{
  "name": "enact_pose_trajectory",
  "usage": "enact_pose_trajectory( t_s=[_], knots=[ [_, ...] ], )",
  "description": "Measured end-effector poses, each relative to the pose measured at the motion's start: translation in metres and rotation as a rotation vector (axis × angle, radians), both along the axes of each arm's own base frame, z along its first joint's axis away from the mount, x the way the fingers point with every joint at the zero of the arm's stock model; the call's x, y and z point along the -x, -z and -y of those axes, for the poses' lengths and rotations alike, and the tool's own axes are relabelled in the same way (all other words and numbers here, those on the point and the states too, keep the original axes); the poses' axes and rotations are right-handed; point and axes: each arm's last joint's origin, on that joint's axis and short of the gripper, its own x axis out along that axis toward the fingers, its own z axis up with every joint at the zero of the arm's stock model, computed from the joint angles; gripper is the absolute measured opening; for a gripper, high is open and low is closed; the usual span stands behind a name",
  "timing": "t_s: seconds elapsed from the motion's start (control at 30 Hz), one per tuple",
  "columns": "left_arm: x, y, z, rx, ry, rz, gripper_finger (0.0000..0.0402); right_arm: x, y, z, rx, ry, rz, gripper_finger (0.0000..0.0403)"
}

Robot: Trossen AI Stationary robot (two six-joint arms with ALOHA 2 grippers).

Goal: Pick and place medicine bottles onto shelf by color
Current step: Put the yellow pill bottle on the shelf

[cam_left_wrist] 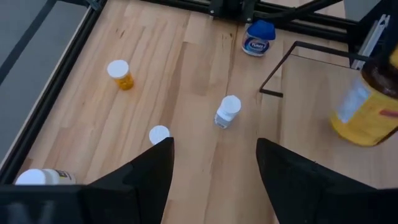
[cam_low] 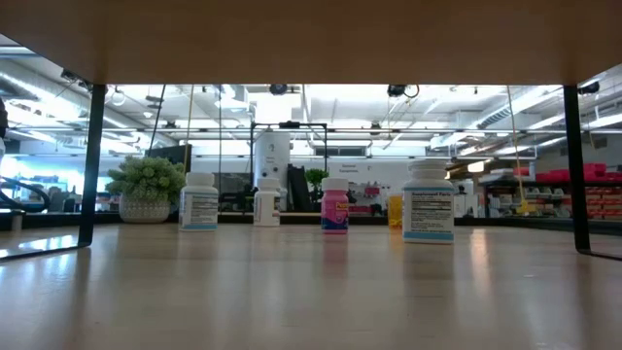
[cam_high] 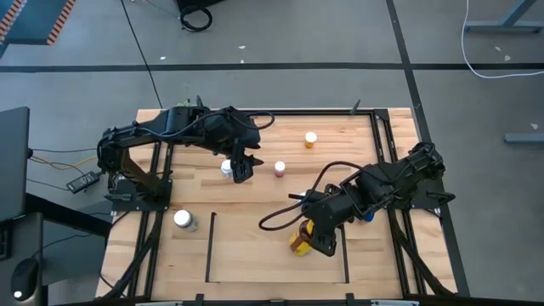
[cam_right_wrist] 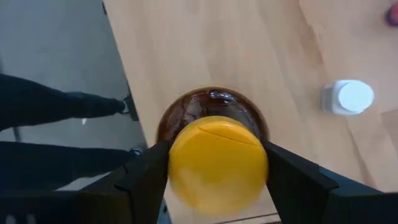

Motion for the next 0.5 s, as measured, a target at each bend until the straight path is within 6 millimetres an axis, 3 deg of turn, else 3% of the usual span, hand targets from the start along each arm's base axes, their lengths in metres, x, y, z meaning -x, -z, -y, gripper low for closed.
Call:
enact_pose_trajectory(
  t_s=[0.33,0.5],
  knots=[
    [0.000,0.000,0.013,-0.006,0.049,0.000,0.0234,0.000,0.000,0.002,0.031,0.027,0.007,0.0294],
    [-0.003,-0.003,0.023,0.005,0.081,0.040,0.0238,0.013,0.004,0.005,0.054,0.058,-0.123,0.0296]
  ],
)
